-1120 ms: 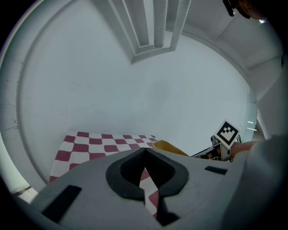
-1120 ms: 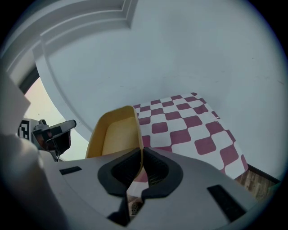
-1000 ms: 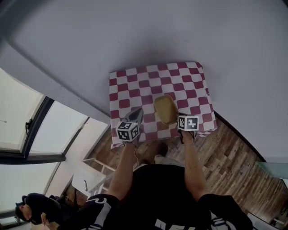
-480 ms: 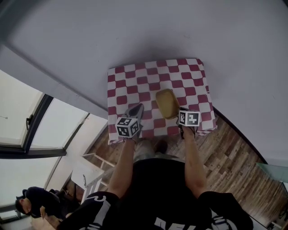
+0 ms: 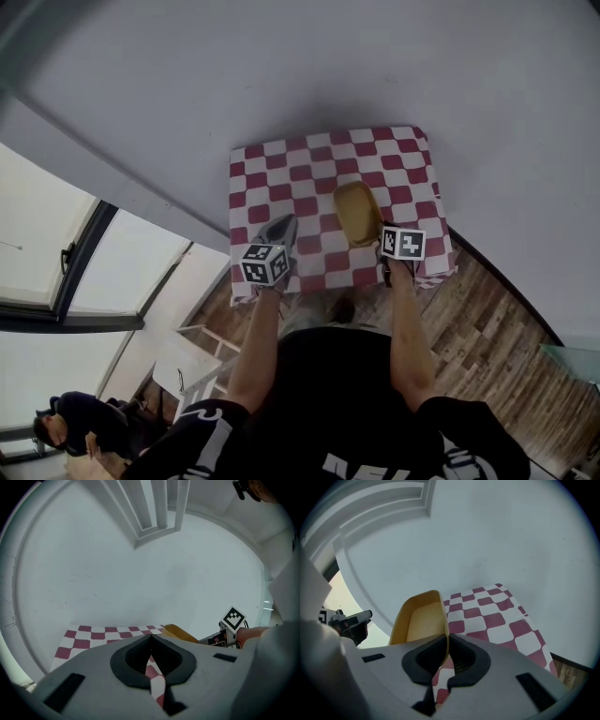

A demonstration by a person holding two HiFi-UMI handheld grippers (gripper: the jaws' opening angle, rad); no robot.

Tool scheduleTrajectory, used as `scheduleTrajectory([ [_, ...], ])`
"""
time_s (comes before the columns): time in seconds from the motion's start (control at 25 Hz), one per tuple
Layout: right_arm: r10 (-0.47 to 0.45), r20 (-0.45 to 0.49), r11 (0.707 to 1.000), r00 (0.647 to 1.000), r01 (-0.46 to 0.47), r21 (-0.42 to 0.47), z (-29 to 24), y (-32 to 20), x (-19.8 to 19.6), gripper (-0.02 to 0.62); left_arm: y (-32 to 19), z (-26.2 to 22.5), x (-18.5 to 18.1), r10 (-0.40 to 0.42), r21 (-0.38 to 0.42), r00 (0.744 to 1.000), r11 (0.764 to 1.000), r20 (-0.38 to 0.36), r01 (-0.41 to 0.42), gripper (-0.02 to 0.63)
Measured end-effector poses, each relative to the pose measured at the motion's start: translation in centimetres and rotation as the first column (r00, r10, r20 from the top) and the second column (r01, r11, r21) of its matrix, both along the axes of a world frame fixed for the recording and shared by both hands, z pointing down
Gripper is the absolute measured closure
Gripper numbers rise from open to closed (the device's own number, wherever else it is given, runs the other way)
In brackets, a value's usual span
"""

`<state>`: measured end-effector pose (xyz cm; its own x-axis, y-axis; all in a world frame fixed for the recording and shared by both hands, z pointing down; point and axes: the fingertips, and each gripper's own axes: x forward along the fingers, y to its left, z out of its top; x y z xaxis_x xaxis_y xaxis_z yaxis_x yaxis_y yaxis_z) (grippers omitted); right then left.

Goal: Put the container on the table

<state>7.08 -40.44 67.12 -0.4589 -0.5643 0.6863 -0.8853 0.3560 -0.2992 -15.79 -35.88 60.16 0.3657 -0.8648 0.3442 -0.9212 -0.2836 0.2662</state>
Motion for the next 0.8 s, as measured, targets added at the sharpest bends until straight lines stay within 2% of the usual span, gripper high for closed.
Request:
scheduleTrajectory([
  [0.8,-0.035,-0.022,0.999,0.999,0.035,-0.012,0.0,-1.5,-3.0,0.561,-1.5,0.8,-1.4,0.002,-0.010,1.000,1.000,-0.012,-0.003,0.580],
])
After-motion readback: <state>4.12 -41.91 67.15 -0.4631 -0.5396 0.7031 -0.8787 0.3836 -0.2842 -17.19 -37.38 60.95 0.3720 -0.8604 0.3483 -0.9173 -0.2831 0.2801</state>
